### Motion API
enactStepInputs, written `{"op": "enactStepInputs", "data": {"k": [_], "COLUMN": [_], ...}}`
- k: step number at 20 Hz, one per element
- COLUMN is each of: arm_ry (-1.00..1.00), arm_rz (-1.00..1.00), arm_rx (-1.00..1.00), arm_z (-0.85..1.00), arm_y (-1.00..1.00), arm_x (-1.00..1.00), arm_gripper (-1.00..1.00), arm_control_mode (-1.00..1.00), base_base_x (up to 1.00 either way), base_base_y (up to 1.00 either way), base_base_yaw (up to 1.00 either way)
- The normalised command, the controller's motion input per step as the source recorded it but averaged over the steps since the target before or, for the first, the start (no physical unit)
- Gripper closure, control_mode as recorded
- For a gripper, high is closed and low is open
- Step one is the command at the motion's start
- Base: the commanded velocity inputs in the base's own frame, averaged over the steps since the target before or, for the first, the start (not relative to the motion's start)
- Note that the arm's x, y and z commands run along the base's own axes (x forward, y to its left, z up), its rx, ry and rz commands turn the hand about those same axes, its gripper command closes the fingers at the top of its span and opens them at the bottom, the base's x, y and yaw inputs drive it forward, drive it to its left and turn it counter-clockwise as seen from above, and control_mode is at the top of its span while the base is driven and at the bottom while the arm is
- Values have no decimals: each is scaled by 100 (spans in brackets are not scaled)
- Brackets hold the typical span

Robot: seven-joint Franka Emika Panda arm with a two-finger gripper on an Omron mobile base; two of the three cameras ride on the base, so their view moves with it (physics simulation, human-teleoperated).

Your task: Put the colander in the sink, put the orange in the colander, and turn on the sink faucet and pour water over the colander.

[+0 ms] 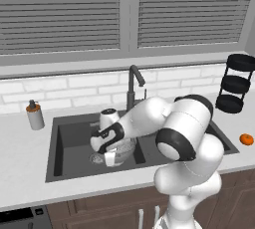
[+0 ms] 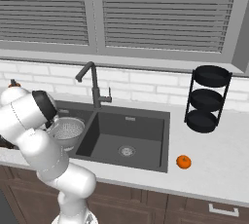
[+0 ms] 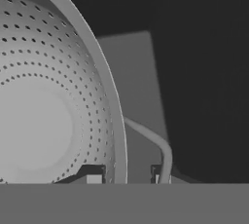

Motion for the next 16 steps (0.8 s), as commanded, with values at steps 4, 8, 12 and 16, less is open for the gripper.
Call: {"op": "enactStepInputs", "data": {"k": [4, 8, 12, 16], "arm_ry": [0, 0, 0, 0], "arm_rz": [-2, 0, 0, 0], "arm_rx": [0, 0, 0, 0], "arm_z": [-16, -2, 0, 0], "arm_y": [0, 0, 0, 0], "arm_x": [0, 0, 0, 0], "arm_gripper": [100, 100, -100, -100], "arm_control_mode": [-100, -100, -100, -100], "base_base_x": [0, 0, 0, 0], "base_base_y": [0, 0, 0, 0], "base_base_yaw": [0, 0, 0, 0]}}
